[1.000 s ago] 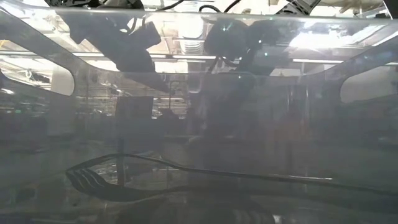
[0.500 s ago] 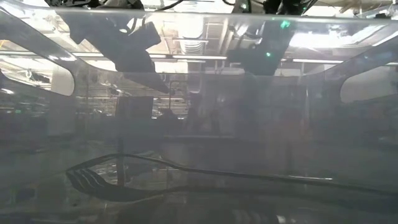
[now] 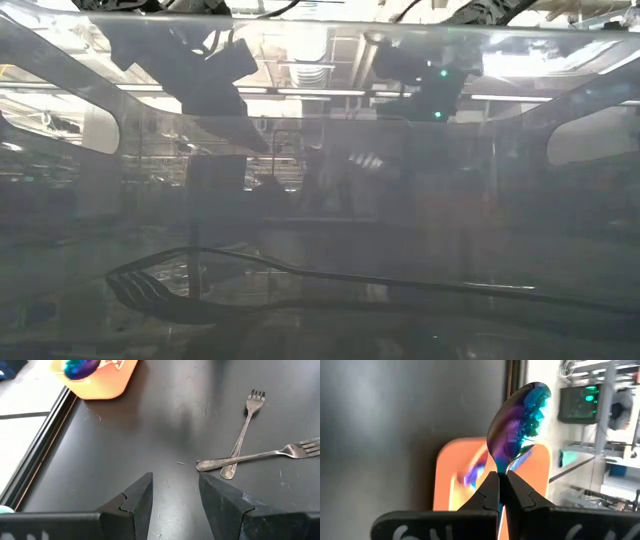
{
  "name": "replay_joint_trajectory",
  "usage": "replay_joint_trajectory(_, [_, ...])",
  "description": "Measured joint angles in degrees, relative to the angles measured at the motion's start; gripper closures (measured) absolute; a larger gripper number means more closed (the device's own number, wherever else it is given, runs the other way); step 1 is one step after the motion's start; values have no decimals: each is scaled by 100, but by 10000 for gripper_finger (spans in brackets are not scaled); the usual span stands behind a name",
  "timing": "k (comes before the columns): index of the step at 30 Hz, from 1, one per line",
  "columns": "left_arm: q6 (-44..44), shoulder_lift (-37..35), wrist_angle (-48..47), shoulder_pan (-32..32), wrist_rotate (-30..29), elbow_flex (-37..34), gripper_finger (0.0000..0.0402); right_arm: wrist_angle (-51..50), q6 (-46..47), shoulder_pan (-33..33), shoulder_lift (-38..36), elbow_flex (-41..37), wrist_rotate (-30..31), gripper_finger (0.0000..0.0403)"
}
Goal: Sort silverware by color (type)
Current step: Put the blue spoon into the orange bin
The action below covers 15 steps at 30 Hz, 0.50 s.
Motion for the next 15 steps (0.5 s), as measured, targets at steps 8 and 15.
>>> replay_joint_trajectory(8, [-5, 0, -223, 0, -101, 0, 253, 872, -571, -617, -549, -719, -680, 386])
replay_joint_trajectory(15, [-51, 0, -243, 2, -298, 0, 253, 2133, -1209, -1030, -1215, -1667, -818, 386])
